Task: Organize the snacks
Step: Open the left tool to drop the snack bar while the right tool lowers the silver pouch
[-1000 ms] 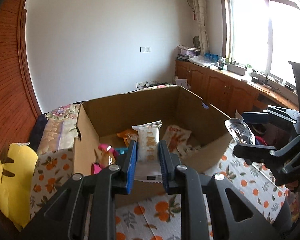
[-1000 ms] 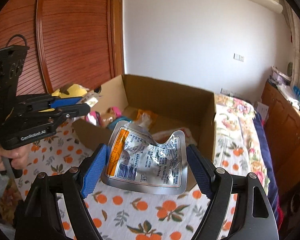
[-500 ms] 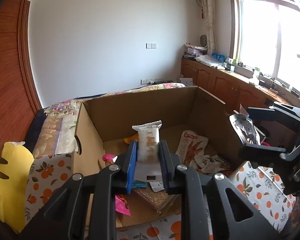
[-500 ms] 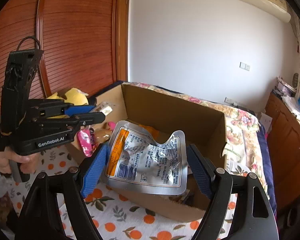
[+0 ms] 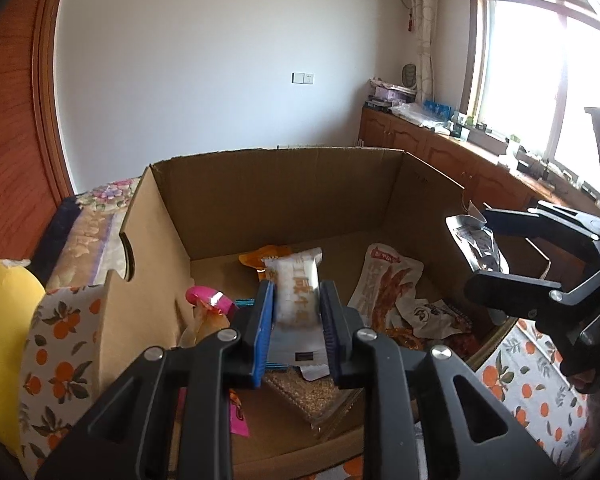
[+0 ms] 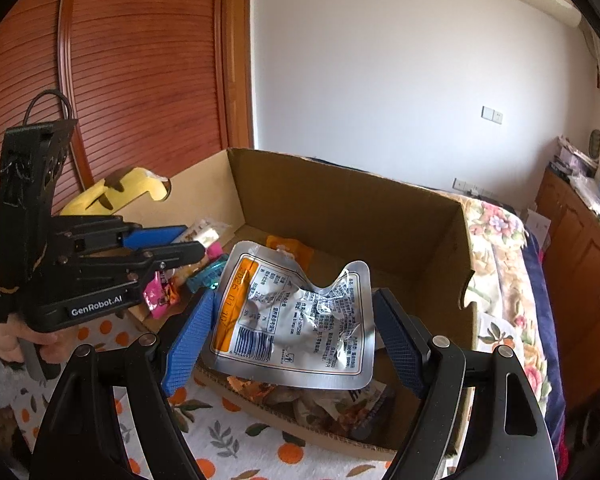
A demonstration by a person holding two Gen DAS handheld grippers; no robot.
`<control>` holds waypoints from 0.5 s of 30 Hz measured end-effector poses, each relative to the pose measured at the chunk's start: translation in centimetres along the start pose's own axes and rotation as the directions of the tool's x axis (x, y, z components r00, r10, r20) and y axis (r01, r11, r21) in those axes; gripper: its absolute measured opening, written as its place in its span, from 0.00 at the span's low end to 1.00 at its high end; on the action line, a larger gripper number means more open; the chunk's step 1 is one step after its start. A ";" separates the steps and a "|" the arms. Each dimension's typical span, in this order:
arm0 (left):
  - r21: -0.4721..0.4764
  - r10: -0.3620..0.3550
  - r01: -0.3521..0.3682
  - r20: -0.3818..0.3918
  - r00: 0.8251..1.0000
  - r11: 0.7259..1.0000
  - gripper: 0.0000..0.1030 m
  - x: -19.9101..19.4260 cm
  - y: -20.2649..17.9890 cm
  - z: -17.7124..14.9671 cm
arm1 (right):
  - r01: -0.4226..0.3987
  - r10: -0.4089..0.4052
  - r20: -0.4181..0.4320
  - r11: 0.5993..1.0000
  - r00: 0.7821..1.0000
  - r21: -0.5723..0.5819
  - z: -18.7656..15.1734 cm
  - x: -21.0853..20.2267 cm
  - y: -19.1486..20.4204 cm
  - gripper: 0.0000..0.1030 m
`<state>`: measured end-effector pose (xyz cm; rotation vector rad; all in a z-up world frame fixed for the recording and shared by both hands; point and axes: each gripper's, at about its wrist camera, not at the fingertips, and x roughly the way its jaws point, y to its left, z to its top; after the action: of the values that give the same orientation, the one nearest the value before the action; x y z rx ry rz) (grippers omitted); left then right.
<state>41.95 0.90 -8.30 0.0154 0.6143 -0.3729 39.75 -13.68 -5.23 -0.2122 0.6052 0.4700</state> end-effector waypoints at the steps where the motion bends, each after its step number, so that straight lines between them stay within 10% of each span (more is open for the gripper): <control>1: 0.000 -0.001 0.001 0.000 1.000 1.000 0.23 0.0 0.1 0.0 | -0.001 0.001 0.000 1.000 1.000 0.000 0.0 0.0 0.0 0.79; 15: 0.009 0.016 -0.016 0.008 1.000 1.000 0.28 -0.9 0.2 0.0 | -0.041 0.041 -0.018 0.998 0.999 0.037 0.7 2.6 -0.4 0.79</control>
<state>41.31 1.41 -7.79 0.0277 0.6042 -0.3603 42.16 -12.89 -6.13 -0.1698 0.6370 0.4966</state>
